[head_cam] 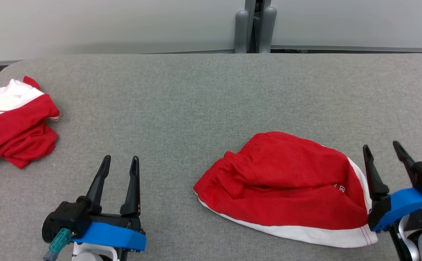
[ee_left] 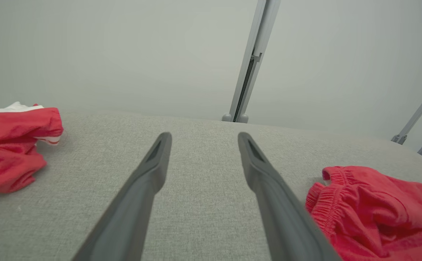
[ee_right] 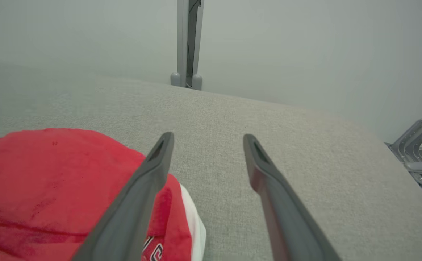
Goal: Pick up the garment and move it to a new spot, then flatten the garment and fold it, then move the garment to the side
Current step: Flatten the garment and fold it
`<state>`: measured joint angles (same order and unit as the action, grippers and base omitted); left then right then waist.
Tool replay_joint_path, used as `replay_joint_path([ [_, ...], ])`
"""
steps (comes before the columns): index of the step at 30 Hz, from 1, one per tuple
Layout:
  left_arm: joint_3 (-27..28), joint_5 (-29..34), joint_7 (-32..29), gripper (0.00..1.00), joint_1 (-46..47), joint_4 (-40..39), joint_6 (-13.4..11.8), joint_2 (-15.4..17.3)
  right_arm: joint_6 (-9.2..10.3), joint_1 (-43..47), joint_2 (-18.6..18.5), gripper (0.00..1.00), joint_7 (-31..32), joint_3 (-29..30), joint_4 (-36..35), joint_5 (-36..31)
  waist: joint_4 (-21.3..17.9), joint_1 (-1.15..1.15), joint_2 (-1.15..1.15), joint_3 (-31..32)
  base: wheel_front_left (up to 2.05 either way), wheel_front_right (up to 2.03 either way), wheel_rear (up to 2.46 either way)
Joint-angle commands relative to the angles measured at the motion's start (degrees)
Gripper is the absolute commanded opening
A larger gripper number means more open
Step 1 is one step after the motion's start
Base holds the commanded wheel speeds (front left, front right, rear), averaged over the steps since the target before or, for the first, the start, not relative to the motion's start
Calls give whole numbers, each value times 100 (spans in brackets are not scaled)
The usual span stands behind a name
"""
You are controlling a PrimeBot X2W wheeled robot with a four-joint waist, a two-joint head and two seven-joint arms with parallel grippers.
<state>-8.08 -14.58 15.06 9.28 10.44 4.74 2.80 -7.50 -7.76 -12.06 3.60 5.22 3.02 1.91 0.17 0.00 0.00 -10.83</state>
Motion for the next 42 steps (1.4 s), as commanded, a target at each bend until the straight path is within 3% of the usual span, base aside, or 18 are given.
replay_joint_path([
  [1, -10, -42, 17, 100, 52, -28, -20, 18, 1, 83, -34, 100, 182, -8, 202, 72, 67, 0, 0, -68, 0, 0, 0],
  [15, -29, -87, 17, 100, 175, -48, -65, 18, 1, 516, 197, 100, 679, 65, 1100, 425, 106, 0, 0, -221, 0, 0, 0],
  [16, -29, -84, 17, 100, 183, -40, -63, 18, 1, 493, 188, 75, 709, 39, 1146, 450, 94, 0, 0, -220, 0, 0, 0],
  [17, -27, -83, 17, 100, 190, -35, -61, 18, 1, 457, 174, 22, 704, 17, 1175, 481, 82, 0, 0, -218, 0, 0, 0],
  [18, -31, -85, 17, 100, 196, -26, -57, 18, 1, 417, 150, 0, 688, -2, 1194, 497, 72, 0, 0, -211, 0, 0, 0],
  [29, -78, -144, 17, 100, 151, 16, -79, 18, 1, 22, 2, 0, 4, 206, 889, 360, 75, 0, 0, -79, 0, 0, 0],
  [42, -102, -185, 17, 100, 133, -47, -105, 18, 1, -553, -186, 0, 32, 118, 470, 187, 177, 0, 0, -119, 0, 0, 0],
])
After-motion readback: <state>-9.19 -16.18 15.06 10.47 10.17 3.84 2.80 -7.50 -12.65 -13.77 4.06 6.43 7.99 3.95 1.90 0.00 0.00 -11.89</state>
